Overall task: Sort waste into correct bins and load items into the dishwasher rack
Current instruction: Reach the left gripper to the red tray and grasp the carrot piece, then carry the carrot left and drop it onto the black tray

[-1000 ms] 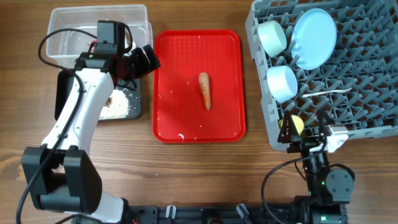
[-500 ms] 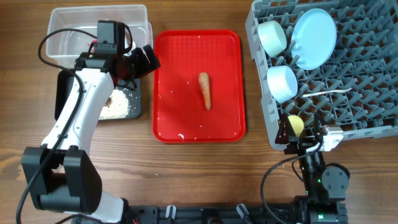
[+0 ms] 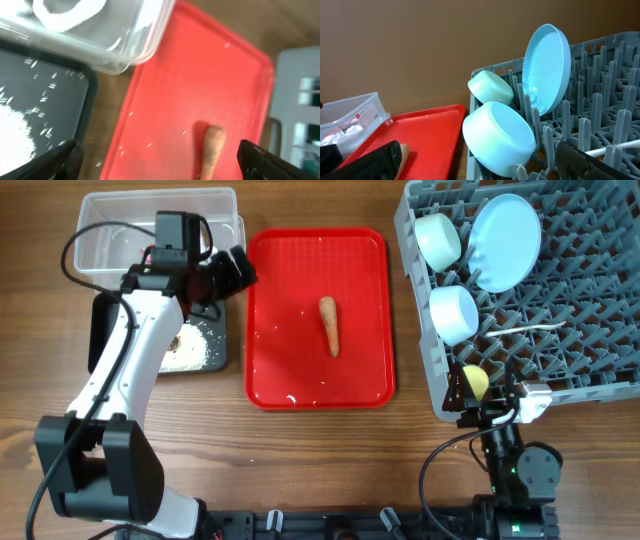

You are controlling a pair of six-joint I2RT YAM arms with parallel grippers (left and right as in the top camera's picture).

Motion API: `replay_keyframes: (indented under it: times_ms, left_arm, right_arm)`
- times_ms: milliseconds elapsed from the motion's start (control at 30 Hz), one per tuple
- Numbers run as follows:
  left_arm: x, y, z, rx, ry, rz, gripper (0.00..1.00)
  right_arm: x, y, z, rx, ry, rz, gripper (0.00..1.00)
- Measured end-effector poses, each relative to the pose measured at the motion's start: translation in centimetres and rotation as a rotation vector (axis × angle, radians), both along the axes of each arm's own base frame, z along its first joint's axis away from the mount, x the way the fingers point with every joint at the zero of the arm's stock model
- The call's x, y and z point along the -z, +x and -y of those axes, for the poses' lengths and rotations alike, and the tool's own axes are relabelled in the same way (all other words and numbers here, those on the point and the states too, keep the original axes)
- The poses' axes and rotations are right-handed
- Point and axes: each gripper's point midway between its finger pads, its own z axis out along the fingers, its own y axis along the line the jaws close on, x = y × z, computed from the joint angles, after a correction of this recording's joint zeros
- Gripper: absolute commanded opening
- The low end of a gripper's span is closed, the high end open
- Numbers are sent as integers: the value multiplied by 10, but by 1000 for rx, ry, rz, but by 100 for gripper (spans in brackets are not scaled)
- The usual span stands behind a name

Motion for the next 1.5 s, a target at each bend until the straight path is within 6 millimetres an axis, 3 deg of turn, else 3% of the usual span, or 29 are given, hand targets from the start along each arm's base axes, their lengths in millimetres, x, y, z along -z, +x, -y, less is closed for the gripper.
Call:
replay_keyframes:
  times_ms: [100, 133, 233, 300, 367, 633, 700, 767, 800, 933, 1067, 1133, 1167, 1267, 1333, 1367, 1400, 1433, 1467, 1500]
  left_arm:
    - [-16, 15, 20, 66, -69, 94, 99]
    - [-23, 18, 36, 117, -81, 135, 100]
    - [-16, 2, 86, 237, -37, 124, 99]
    - [-1, -6, 115, 302, 12, 105, 99]
    - [36, -16, 145, 353, 113, 61, 99]
    - [119, -15, 165, 460, 289, 6, 98]
    - [134, -22, 178, 545, 334, 6, 81]
    - [134, -23, 186, 612, 372, 43, 40]
    - [135, -22, 186, 641, 392, 52, 31]
    - [135, -21, 185, 665, 417, 62, 9]
    - [134, -21, 184, 672, 422, 63, 4]
    - [128, -28, 178, 652, 416, 30, 4]
    - [114, -30, 170, 613, 411, 21, 4]
    - [46, -34, 130, 450, 410, 48, 8]
    - [-24, -41, 78, 270, 418, 113, 5]
    - [-44, -53, 46, 177, 444, 98, 4]
    - [-50, -59, 29, 128, 460, 84, 4]
    - [-54, -72, -24, -43, 504, 6, 4]
    - [-42, -81, -62, -169, 519, -84, 4]
    - [-35, -83, -82, -247, 516, -118, 4]
  right_arm:
    - [0, 0, 0, 0, 0, 0, 100]
    - [0, 0, 0, 0, 0, -2, 100]
    - [1, 0, 0, 0, 0, -2, 100]
    - [1, 0, 0, 0, 0, -2, 100]
    - [1, 0, 0, 0, 0, -2, 100]
    - [1, 0, 0, 0, 0, -2, 100]
    - [1, 0, 0, 0, 0, -2, 100]
    - [1, 0, 0, 0, 0, -2, 100]
    - [1, 0, 0, 0, 0, -2, 100]
    - [1, 0, 0, 0, 0, -2, 100]
    - [1, 0, 0, 0, 0, -2, 100]
    - [1, 0, 0, 0, 0, -2, 100]
    - [1, 0, 0, 0, 0, -2, 100]
    - [1, 0, 0, 0, 0, -2, 100]
    - [0, 0, 0, 0, 0, -2, 100]
    - [1, 0, 0, 0, 0, -2, 100]
    - [1, 0, 0, 0, 0, -3, 100]
    - [1, 0, 0, 0, 0, -3, 100]
    - [1, 0, 0, 0, 0, -3, 100]
    - [1, 0, 0, 0, 0, -3, 100]
